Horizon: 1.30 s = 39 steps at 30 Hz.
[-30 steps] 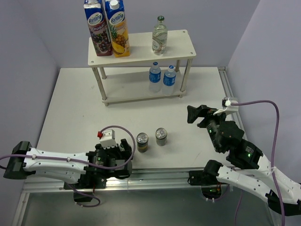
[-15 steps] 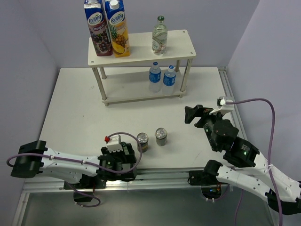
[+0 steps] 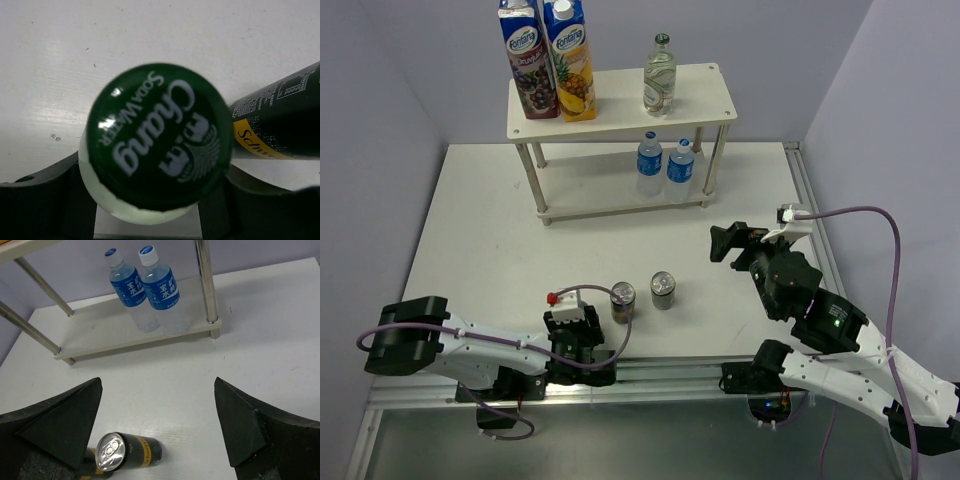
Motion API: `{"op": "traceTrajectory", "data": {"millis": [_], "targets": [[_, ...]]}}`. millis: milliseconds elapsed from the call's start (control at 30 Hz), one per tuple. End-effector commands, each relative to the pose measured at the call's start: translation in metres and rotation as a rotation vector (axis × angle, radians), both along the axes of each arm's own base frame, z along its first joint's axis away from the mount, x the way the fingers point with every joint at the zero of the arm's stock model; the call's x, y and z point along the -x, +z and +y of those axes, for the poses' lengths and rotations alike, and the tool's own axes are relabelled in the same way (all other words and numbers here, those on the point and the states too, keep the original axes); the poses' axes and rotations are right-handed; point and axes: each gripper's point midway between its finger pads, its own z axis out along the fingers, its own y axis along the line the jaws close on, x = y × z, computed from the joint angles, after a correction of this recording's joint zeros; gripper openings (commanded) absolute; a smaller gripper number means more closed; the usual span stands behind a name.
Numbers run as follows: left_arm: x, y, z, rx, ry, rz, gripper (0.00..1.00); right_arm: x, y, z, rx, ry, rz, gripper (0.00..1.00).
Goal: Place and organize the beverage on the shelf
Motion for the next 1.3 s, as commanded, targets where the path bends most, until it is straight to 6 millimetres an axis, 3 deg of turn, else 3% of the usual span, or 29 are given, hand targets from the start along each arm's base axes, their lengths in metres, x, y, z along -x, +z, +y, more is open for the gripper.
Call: {"op": "traceTrajectory", "data": {"millis": [0, 33, 133, 167, 500, 600, 667, 700, 733, 767, 833, 867, 900, 933, 967, 1000, 1033, 1100, 1133, 1167, 1200, 1267], "targets": [[-0.004, 0.009, -0.003, 0.013, 0.02, -0.026, 0.53, -0.001, 0.003, 0.001, -0.005, -0.006, -0.012, 1.0], [-0.004, 0.013, -0.006, 0.018, 0.018, -0.026, 0.34, -0.001, 0.004, 0.0, -0.006, -0.009, -0.013, 1.0], [-0.004, 0.028, -0.01, 0.007, 0.027, -0.027, 0.04, -0.001, 0.005, -0.001, -0.013, -0.011, -0.015, 1.0], [-0.005, 0.033, -0.002, -0.047, 0.028, -0.03, 0.0, 0.0, 0.006, -0.001, -0.017, -0.011, -0.019, 1.0], [-0.011, 0.137, -0.016, -0.041, 0.004, -0.088, 0.0, 0.001, 0.008, -0.003, -0.03, -0.013, -0.027, 1.0], [-0.016, 0.178, -0.024, -0.051, -0.059, -0.112, 0.0, 0.002, 0.009, -0.006, -0.036, -0.022, -0.03, 1.0], [-0.025, 0.212, -0.037, 0.032, -0.079, -0.131, 0.0, 0.002, 0.009, -0.009, -0.044, -0.037, -0.031, 1.0], [-0.03, 0.224, -0.038, -0.043, -0.134, -0.152, 0.0, 0.002, 0.01, -0.01, -0.05, -0.042, -0.035, 1.0], [-0.04, 0.238, -0.039, -0.031, -0.136, -0.163, 0.0, 0.002, 0.01, -0.011, -0.056, -0.047, -0.034, 1.0], [-0.046, 0.261, -0.055, 0.082, -0.168, -0.183, 0.0, 0.002, 0.009, -0.011, -0.056, -0.05, -0.032, 1.0], [-0.07, 0.286, -0.048, 0.043, -0.204, -0.23, 0.0, 0.001, 0.008, -0.012, -0.056, -0.063, -0.029, 1.0], [-0.077, 0.306, -0.062, 0.129, -0.249, -0.259, 0.0, 0.001, 0.007, -0.013, -0.055, -0.068, -0.027, 1.0], [-0.086, 0.325, -0.058, 0.104, -0.264, -0.301, 0.0, 0.0, 0.007, -0.013, -0.056, -0.072, -0.025, 1.0], [-0.105, 0.333, -0.053, 0.094, -0.227, -0.319, 0.0, 0.0, 0.007, -0.013, -0.061, -0.076, -0.024, 1.0], [-0.111, 0.343, -0.057, 0.066, -0.267, -0.338, 0.0, 0.0, 0.006, -0.013, -0.06, -0.076, -0.021, 1.0], [-0.12, 0.372, -0.057, 0.107, -0.256, -0.389, 0.0, 0.001, 0.005, -0.014, -0.062, -0.078, -0.019, 1.0], [-0.139, 0.373, -0.06, 0.072, -0.237, -0.391, 0.0, 0.001, 0.005, -0.014, -0.062, -0.081, -0.02, 1.0], [-0.155, 0.385, -0.071, 0.034, -0.276, -0.406, 0.0, 0.002, 0.004, -0.017, -0.064, -0.086, -0.021, 1.0], [-0.174, 0.398, -0.073, 0.031, -0.25, -0.422, 0.0, 0.002, 0.004, -0.018, -0.067, -0.089, -0.023, 1.0], [-0.182, 0.404, -0.075, 0.013, -0.255, -0.43, 0.0, 0.002, 0.002, -0.02, -0.066, -0.095, -0.023, 1.0], [-0.187, 0.423, -0.078, 0.041, -0.269, -0.459, 0.0, 0.003, 0.004, -0.021, -0.074, -0.098, -0.027, 1.0], [-0.214, 0.419, -0.084, 0.005, -0.261, -0.447, 0.0, 0.004, 0.004, -0.024, -0.083, -0.106, -0.03, 1.0]]}}
